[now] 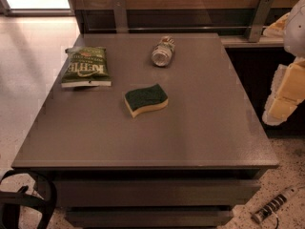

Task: Place 7up can upright

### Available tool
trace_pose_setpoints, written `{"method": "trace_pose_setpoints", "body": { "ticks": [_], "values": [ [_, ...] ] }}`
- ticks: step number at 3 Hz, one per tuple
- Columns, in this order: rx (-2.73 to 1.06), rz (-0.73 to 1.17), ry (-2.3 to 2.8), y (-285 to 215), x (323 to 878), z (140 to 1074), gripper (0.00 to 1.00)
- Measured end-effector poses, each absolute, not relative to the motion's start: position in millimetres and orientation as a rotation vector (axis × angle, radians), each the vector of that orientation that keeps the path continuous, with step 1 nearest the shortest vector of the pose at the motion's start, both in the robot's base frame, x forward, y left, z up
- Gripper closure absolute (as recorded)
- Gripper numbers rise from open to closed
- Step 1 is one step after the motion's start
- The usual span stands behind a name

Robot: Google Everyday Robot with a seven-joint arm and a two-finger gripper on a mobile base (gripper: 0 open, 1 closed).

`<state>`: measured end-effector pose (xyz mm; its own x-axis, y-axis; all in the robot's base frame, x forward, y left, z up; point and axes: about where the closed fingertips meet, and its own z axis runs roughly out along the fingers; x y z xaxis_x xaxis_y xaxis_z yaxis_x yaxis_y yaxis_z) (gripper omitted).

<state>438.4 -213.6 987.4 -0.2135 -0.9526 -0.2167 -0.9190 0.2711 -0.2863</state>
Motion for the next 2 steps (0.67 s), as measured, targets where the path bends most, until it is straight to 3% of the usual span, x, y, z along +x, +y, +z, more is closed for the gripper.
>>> {"method": "trace_pose_setpoints", "body": {
  "ticks": [2],
  "values": [
    [-1.562,-0.153,2.252,-218,458,1005,0.0]
  ]
}}
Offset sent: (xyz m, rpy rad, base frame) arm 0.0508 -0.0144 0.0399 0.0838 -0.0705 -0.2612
